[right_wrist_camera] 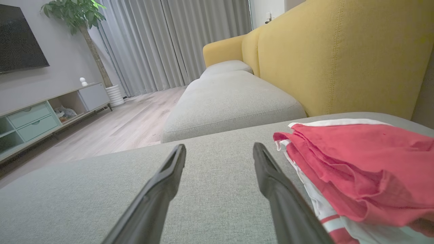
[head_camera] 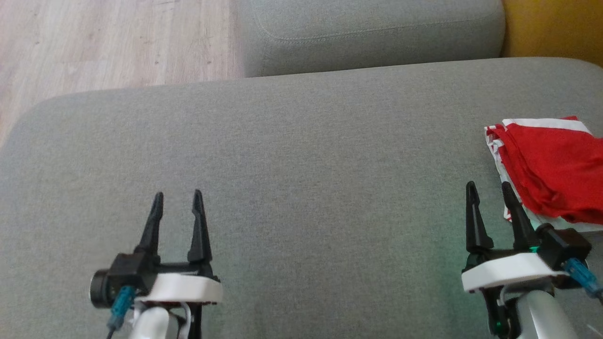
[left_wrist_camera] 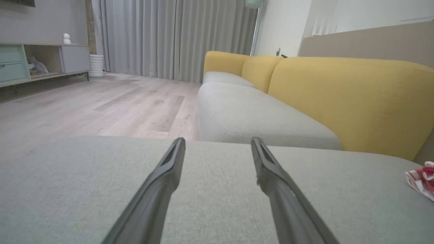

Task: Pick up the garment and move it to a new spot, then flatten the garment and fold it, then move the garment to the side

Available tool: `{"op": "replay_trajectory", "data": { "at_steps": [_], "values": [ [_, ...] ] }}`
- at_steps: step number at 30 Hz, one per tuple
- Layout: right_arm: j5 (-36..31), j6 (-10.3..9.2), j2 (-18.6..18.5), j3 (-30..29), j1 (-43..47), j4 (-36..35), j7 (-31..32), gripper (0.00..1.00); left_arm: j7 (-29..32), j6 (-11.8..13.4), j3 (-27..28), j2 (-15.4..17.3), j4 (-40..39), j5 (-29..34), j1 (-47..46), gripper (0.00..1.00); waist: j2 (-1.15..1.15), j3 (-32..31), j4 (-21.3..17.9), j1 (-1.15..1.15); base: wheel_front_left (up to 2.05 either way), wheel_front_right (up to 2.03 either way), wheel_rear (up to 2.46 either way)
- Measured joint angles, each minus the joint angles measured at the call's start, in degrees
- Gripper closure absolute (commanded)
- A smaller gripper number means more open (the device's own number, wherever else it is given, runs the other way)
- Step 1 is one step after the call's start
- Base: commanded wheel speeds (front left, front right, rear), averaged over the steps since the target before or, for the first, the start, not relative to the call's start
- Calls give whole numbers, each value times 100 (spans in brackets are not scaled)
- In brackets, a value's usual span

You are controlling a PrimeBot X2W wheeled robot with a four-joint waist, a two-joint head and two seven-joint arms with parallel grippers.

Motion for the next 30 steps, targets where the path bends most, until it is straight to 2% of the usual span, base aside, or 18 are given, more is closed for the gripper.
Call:
{"op": "replay_trajectory", "data": {
  "at_steps": [6,30],
  "values": [
    [0,0,0,-1,0,-98,0,0,0,-5,38,1,-211,-111,81,0,0,-9,17,0,0,0,0],
    [59,0,0,108,1,-148,-1,0,0,-114,27,2,45,-698,110,0,0,12,32,0,0,0,0]
  ]
}}
